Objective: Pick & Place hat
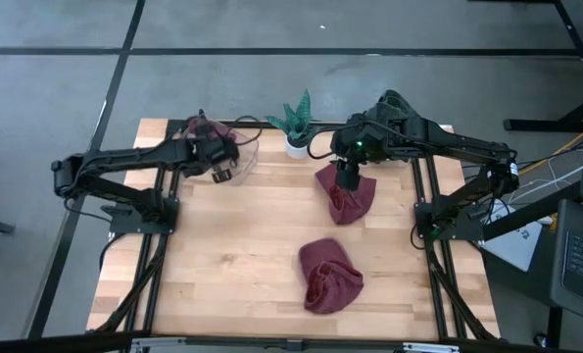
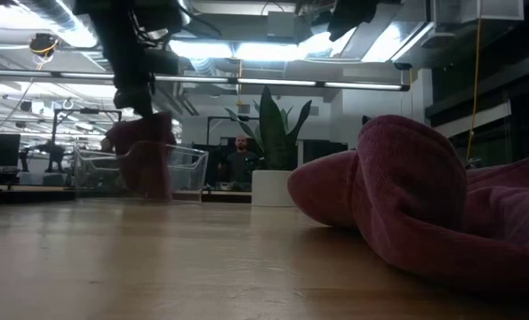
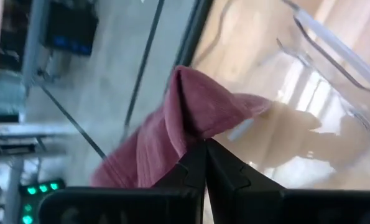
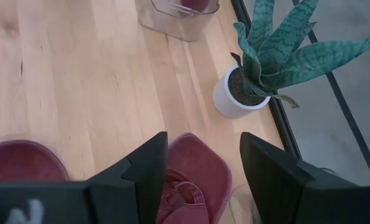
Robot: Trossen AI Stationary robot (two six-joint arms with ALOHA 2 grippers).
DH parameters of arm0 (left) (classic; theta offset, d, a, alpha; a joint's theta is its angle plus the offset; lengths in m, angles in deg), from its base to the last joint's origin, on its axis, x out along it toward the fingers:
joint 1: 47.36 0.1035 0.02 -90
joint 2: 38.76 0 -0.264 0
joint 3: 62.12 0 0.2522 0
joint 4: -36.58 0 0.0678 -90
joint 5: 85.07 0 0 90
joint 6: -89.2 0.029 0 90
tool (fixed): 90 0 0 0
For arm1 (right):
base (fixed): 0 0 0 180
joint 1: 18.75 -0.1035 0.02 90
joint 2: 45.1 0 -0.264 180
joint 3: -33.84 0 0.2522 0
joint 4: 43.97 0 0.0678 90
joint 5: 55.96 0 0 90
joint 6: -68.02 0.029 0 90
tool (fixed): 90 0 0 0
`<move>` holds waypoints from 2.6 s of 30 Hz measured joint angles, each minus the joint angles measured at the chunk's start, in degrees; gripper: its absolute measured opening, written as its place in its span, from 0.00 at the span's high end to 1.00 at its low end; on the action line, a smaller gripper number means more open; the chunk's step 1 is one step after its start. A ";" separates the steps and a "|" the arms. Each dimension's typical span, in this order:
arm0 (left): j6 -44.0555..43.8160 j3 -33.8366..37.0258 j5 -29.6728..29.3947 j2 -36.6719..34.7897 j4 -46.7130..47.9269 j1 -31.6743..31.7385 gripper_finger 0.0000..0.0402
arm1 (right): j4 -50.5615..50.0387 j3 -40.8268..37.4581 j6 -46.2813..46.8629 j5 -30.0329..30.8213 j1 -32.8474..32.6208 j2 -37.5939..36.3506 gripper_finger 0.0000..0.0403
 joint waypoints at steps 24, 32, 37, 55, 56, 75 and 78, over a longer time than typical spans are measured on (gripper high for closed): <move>37.07 -0.07 -2.94 2.67 -20.33 4.85 1.00 | -1.36 0.02 5.79 -0.13 0.00 0.00 0.50; 42.50 -1.44 -3.05 2.57 -22.15 7.00 1.00 | -1.34 0.00 7.07 -0.13 0.00 0.00 0.50; 47.26 -4.11 -3.07 1.87 -20.01 7.43 1.00 | -1.34 0.02 7.07 -0.14 0.00 -0.01 0.50; 38.04 -7.63 8.27 -2.24 2.45 2.16 1.00 | -2.34 0.02 6.87 -0.07 -0.02 -0.02 0.50; 36.31 -7.63 9.21 -2.39 4.70 1.00 1.00 | -2.42 0.02 6.85 -0.06 -0.01 -0.01 0.50; -5.46 -5.44 14.15 -1.92 20.61 -13.11 0.84 | -2.39 0.02 3.91 0.04 0.55 0.00 0.50; -10.31 -4.96 14.36 -1.90 24.32 -14.73 0.78 | -2.26 0.02 3.14 0.04 0.55 -0.02 0.50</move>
